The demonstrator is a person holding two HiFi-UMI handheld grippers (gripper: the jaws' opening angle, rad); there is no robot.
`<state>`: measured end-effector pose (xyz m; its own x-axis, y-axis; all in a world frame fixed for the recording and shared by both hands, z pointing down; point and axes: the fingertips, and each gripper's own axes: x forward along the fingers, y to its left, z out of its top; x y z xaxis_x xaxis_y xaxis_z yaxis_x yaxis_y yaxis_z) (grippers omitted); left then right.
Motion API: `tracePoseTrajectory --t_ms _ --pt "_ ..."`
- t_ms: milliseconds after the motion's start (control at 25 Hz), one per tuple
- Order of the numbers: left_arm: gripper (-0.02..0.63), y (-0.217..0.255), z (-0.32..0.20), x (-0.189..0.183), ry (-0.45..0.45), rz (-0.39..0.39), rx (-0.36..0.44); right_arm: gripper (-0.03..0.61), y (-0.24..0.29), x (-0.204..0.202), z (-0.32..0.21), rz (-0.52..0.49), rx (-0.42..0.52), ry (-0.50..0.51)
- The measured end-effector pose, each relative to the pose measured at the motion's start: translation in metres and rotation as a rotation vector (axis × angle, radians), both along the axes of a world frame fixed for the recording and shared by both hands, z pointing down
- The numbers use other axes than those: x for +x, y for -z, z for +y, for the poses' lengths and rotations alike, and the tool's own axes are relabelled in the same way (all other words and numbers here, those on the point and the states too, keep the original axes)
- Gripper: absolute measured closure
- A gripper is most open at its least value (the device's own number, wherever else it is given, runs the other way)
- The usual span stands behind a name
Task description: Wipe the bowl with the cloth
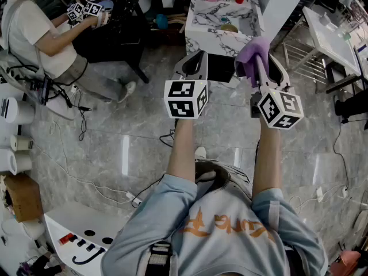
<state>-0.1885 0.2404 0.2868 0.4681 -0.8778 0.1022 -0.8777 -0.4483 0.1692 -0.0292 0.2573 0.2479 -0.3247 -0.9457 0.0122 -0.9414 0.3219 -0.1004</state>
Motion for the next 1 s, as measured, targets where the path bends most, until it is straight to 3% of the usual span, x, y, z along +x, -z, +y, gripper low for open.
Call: tracePoseTrajectory --t_ms 400,1000 --pt "0.591 -0.006 -0.023 0.012 -0.048 0.016 -0.012 0.456 -0.005 0.013 -0.015 -0.038 -0.012 -0.027" --pt "0.591 0.002 -0.042 -0.01 -0.023 0.064 -0.004 0.454 -0.011 0.014 -0.032 0.073 -0.057 -0.061"
